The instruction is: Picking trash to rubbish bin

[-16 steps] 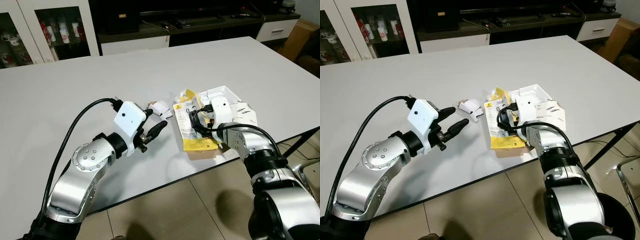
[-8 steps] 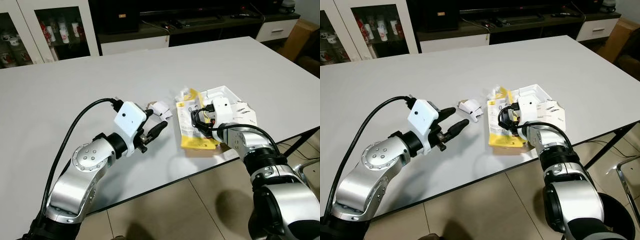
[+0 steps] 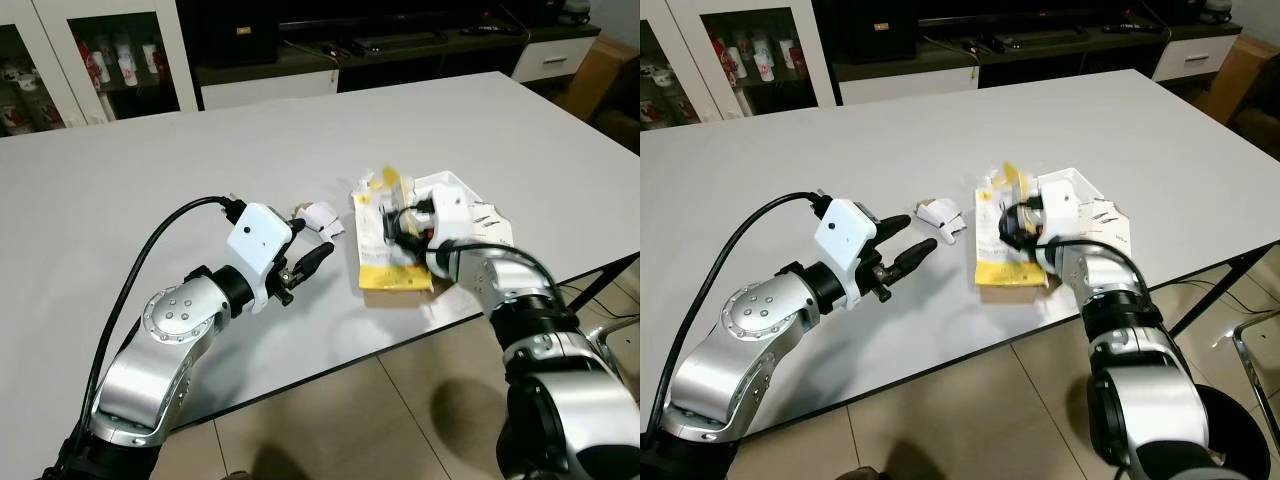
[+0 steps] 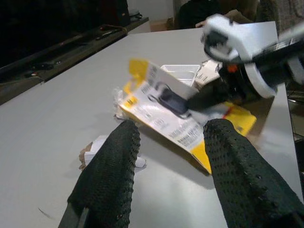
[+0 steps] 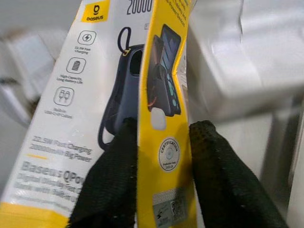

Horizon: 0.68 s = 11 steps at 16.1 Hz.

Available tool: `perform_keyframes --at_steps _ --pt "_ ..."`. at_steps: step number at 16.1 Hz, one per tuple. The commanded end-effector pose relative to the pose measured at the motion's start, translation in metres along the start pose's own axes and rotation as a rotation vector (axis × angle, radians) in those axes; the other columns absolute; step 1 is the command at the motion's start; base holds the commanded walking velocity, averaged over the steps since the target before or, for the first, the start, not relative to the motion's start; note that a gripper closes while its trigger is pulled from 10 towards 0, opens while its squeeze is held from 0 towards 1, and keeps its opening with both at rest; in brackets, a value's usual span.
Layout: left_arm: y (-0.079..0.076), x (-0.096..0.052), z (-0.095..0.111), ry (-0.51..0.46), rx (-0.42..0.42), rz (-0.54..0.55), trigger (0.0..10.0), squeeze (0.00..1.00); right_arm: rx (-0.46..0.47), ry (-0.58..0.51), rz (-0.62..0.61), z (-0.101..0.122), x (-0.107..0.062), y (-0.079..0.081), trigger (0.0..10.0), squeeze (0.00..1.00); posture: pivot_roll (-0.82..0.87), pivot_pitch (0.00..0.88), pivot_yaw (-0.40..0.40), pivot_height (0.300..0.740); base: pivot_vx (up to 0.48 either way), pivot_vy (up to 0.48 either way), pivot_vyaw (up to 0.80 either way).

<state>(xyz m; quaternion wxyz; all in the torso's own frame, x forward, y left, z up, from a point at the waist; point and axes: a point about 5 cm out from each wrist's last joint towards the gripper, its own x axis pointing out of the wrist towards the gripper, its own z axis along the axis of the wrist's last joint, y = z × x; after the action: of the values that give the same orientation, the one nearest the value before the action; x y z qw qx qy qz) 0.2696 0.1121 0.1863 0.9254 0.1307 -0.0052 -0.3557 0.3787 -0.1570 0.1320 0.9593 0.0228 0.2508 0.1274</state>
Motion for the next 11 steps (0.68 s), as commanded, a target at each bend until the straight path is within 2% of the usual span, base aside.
perform_keyframes --at_steps 1,2,4,6,7,8,10,11 --pt "-0.003 -0.001 0.003 -0.011 0.008 -0.015 10.0 0.0 0.018 -0.042 0.021 0.011 -0.007 0.0 0.0 0.0 -0.01 0.025 -0.048 0.74 0.0 0.0 0.0" --pt "-0.002 -0.002 0.003 -0.011 0.005 -0.012 10.0 0.0 0.021 -0.06 0.027 0.015 -0.011 0.0 0.0 0.0 -0.01 0.021 -0.048 0.74 0.0 0.0 0.0" --pt "0.0 -0.006 0.003 -0.015 0.001 0.014 10.0 0.0 0.043 -0.151 0.043 0.035 -0.03 0.001 0.0 0.0 0.0 0.015 -0.049 0.74 0.0 0.0 0.0" --pt "0.002 -0.011 0.005 -0.031 -0.022 0.037 10.0 0.0 0.091 -0.273 0.097 0.054 -0.057 0.007 0.0 0.0 -0.01 0.013 -0.05 0.74 0.0 0.0 0.0" --pt "0.003 -0.012 0.007 -0.049 -0.042 0.055 10.0 0.0 0.087 -0.361 0.086 0.063 -0.07 0.008 0.0 0.0 -0.02 0.011 -0.049 0.74 0.0 0.0 0.0" --pt "0.004 -0.012 0.008 -0.066 -0.055 0.086 10.0 0.0 0.079 -0.441 0.048 0.066 -0.085 0.01 10.0 0.0 -0.03 0.007 -0.043 0.74 0.0 0.0 0.0" --pt "0.002 -0.011 0.006 -0.065 -0.072 0.101 10.0 0.0 0.106 -0.46 0.031 0.056 -0.091 0.012 10.0 0.0 -0.04 0.006 -0.039 0.74 0.0 0.0 0.0" --pt "0.0 -0.009 0.004 -0.054 -0.063 0.096 10.0 0.0 0.119 -0.452 0.033 0.042 -0.094 0.015 10.0 0.0 -0.04 0.006 -0.038 0.74 0.0 0.0 0.0"
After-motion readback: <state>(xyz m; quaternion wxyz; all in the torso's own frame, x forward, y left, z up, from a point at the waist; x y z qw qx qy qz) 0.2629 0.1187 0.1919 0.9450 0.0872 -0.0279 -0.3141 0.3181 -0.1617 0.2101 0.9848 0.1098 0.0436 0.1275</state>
